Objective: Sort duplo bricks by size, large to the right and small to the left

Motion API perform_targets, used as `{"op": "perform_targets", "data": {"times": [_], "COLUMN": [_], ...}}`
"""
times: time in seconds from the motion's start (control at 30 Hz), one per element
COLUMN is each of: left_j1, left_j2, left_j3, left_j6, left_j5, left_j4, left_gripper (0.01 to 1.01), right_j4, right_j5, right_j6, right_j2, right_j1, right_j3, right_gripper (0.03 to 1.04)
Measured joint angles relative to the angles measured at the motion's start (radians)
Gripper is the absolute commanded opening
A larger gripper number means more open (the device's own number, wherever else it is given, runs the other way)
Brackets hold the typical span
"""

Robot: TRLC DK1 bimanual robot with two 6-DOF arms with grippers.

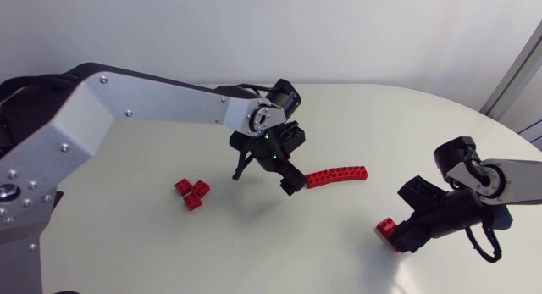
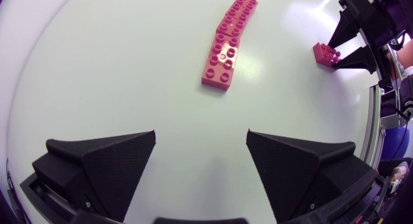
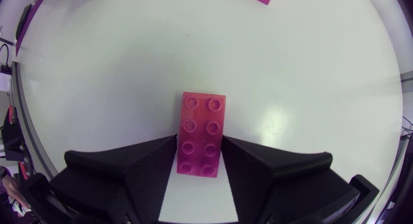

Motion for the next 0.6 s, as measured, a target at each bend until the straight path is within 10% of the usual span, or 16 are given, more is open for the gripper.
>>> {"op": "perform_targets", "data": {"times": [0.47, 0.6], "left_j1": [-0.052, -0.057], "left_j2": [0.133, 0.149], "left_j3": [0.180, 0.192], "left_j6": [0.007, 0.008], "left_j5": [0.022, 0.025], "left_j4": [-0.001, -0.012], "left_gripper": [0.979, 0.979], "right_j4": [0.080, 0.086], "right_j5": [0.002, 0.002], "right_j6": [0.011, 0.012], "right_j2": [0.228, 0.292], "right_j1": [-0.085, -0.085], "right_j3": [0.214, 0.280], "right_gripper": [0.34, 0.97]}}
